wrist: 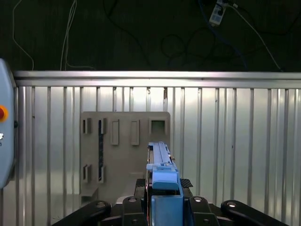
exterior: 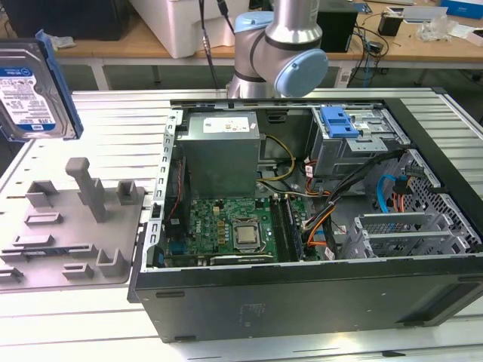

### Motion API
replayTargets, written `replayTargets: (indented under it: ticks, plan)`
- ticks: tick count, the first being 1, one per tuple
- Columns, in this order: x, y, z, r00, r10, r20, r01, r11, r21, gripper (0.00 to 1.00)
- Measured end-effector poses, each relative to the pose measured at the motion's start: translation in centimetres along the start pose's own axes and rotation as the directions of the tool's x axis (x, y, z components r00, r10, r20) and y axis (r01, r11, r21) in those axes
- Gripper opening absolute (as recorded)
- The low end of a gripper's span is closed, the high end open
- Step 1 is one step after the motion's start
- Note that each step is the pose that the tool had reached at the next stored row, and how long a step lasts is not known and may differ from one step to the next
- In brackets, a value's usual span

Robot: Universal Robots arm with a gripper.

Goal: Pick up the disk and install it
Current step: 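Pick up the disk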

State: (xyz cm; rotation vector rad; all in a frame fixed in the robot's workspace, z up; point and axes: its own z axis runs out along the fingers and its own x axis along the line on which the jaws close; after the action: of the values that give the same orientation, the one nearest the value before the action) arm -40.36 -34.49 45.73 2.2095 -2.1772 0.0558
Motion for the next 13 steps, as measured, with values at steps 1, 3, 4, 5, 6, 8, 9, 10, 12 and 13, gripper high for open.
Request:
replayTargets:
  ticks: [1,3,4,5,6,8,9,10,12,13]
  plan:
    - [0.01,-0.15,-0.15,1.0000,0.000,0.0000,0.000,1.0000,-0.0001,0.37]
    - [0.04,-0.53,-0.46,1.0000,0.000,0.0000,0.000,1.0000,-0.0001,0.37]
    - [0.05,-0.83,-0.62,1.0000,0.000,0.0000,0.000,1.0000,-0.0001,0.37]
    - [0.06,-1.13,-0.74,1.0000,0.000,0.0000,0.000,1.0000,-0.0001,0.37]
    - [0.07,-1.35,-0.82,1.0000,0.000,0.0000,0.000,1.0000,0.0000,0.37]
    - [0.10,-2.04,-1.08,1.0000,0.000,-0.0001,0.000,1.0000,-0.0001,0.37]
    - [0.11,-2.25,-1.17,1.0000,0.000,0.0000,0.000,1.0000,-0.0001,0.37]
    - [0.12,-2.51,-1.27,1.0000,0.000,0.0000,0.000,1.0000,-0.0001,0.37]
    - [0.13,-2.84,-1.35,1.0000,0.000,-0.0001,0.000,1.0000,-0.0003,0.37]
    - [0.13,-2.85,-1.35,1.0000,0.000,0.0000,0.000,1.0000,-0.0002,0.37]
